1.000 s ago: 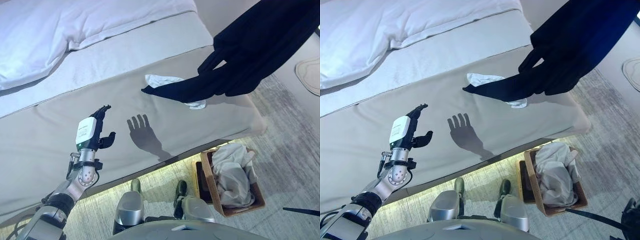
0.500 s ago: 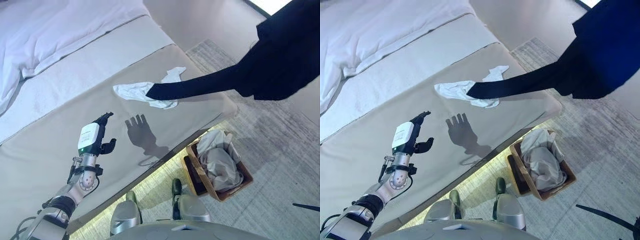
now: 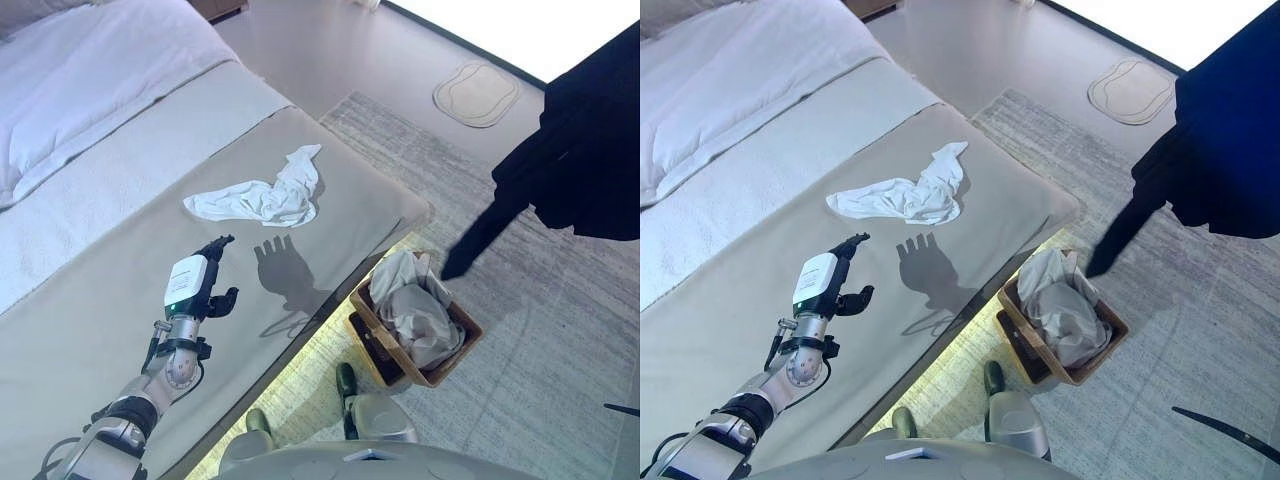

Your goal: Pick up the clothes from the bed and place them into the basket

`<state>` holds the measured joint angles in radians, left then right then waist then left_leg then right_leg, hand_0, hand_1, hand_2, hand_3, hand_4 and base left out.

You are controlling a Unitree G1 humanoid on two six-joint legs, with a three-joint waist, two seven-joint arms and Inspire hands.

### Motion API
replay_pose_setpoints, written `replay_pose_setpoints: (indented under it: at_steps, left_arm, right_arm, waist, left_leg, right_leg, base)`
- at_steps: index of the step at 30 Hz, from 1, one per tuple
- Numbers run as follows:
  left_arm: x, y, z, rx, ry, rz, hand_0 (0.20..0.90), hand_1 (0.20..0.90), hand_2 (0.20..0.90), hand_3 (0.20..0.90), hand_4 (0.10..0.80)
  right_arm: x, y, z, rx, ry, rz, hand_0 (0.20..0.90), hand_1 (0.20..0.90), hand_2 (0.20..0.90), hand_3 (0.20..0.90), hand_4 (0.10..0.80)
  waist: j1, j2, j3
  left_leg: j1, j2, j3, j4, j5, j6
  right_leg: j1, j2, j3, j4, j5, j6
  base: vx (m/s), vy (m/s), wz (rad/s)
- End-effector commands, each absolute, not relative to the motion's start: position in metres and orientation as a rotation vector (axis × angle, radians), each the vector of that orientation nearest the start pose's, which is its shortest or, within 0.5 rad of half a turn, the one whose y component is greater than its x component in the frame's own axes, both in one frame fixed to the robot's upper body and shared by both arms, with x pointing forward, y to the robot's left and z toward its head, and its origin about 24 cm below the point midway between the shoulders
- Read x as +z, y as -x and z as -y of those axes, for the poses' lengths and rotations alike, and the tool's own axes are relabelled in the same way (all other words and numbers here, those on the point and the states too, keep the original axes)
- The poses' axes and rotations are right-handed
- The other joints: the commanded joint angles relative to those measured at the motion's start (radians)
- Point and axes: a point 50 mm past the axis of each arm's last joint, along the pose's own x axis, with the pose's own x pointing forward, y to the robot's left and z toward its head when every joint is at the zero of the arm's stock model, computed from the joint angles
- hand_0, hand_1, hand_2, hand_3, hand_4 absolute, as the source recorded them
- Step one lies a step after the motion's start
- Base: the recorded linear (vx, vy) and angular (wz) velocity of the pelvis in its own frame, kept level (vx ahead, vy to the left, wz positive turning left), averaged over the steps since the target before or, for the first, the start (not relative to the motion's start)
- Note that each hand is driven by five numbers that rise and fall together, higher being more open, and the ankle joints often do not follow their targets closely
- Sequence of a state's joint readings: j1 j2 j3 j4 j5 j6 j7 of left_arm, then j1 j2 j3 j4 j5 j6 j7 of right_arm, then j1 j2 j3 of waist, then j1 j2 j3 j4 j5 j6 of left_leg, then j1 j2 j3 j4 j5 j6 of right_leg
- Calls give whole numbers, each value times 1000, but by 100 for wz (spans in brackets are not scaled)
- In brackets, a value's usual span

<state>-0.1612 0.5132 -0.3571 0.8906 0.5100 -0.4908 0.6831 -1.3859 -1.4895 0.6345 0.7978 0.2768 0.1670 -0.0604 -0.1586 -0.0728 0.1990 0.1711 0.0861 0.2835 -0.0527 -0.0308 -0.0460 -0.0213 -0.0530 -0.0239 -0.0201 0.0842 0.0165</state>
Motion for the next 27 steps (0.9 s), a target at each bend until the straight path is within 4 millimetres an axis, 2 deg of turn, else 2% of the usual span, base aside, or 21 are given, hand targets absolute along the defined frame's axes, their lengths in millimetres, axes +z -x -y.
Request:
replay_pose_setpoints:
  at_steps: [1, 6, 19, 27]
  left_arm:
    - [-35, -222, -258, 88, -1042, 77, 900, 900, 900, 900, 800]
    - [-36, -224, -259, 83, -1046, 68, 900, 900, 900, 900, 800]
    - [-34, -226, -264, 90, -1041, 57, 900, 900, 900, 900, 800]
    - [-30, -229, -267, 93, -1047, 63, 900, 900, 900, 900, 800]
  right_arm:
    - [442, -225, 411, -865, 946, 402, 300, 300, 300, 200, 100]
    - [431, -232, 410, -755, 922, 380, 300, 300, 300, 200, 100]
    - [392, -257, 397, -499, 995, 276, 300, 300, 300, 200, 100]
    - [367, -261, 394, -422, 981, 248, 300, 300, 300, 200, 100]
  waist:
    - [5, -11, -166]
    - [-5, -11, -172]
    - [-29, -7, -175]
    - [-47, -4, -167]
  left_leg:
    - [-61, 7, -62, 45, -22, 5]
    - [-60, 6, -50, 34, -19, 3]
    - [-60, 7, -18, 35, -21, 4]
    - [-62, 5, -4, 35, -24, 8]
  right_leg:
    - [6, -3, -6, 138, -126, 66]
    - [-2, -3, -2, 131, -116, 71]
    - [-14, -4, 6, 111, -96, 79]
    - [-29, -1, 18, 114, -91, 85]
  base:
    - [-16, 2, -19]
    - [-31, -4, -12]
    - [-22, 1, -4]
    - [-22, -4, -1]
